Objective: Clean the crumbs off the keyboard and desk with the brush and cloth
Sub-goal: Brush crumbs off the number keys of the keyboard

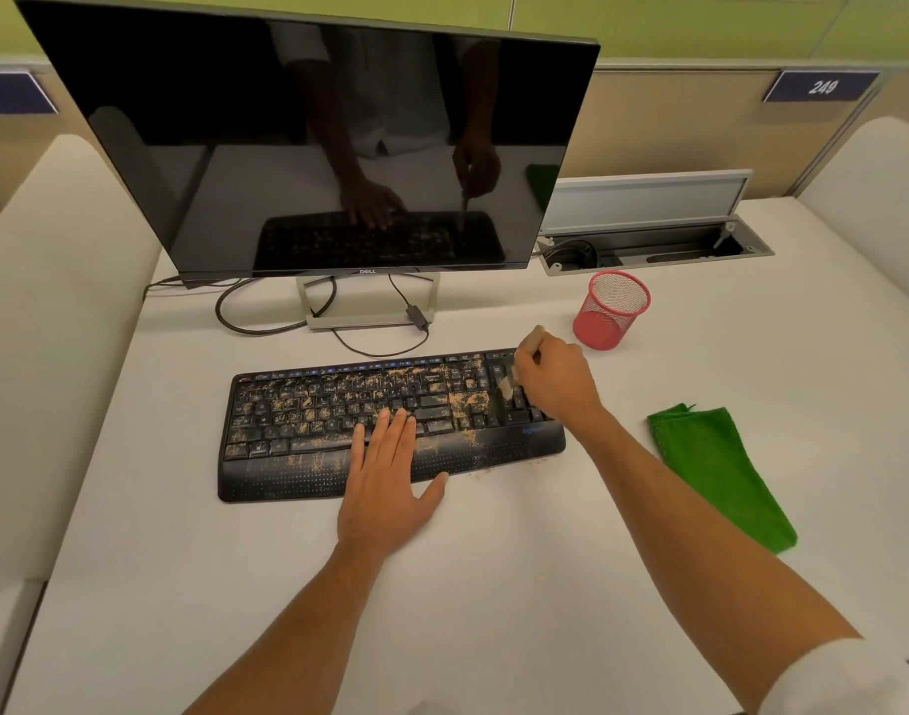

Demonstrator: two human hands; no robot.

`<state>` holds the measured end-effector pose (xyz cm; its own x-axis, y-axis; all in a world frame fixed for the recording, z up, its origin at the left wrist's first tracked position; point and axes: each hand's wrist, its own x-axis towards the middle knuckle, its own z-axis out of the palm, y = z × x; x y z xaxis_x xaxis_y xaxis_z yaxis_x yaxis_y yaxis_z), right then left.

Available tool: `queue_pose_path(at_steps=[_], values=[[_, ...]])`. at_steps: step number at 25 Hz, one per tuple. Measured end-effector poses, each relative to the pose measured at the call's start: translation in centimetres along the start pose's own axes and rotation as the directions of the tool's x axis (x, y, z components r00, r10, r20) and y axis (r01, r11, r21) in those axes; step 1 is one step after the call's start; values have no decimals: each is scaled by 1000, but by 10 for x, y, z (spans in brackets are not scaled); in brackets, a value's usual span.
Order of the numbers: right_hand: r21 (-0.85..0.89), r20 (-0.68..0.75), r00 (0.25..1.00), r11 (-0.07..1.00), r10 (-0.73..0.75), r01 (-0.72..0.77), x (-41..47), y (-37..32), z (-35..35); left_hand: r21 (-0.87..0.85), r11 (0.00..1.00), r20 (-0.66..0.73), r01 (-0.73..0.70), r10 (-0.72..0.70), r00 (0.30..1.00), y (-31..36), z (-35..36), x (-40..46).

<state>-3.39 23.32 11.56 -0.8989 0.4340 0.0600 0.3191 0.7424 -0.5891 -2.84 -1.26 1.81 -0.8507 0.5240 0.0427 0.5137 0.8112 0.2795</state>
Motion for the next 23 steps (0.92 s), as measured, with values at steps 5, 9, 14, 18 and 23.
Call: queue_pose_path(at_steps=[5,9,14,18,23], values=[[-75,133,991,997,20,-10,-7,4,9,-1,1000,-4,0,0,1000,0,0,0],[-119,242,964,989,112,-85,10,5,-2,-4,1000,-4,1,-1,1000,-1,1,1],[0,-22,999,1000,25,-25,32,-2,-1,-2,1000,-6,1,-1,1000,0,1,1],[43,3,1000,999,19,-19,42,-8,7,-8,1000,-7,0,0,1000,0,1,0],[115,2,990,983,141,-140,47,12,18,-20,1000,-14,5,-5,1000,0,1,0]])
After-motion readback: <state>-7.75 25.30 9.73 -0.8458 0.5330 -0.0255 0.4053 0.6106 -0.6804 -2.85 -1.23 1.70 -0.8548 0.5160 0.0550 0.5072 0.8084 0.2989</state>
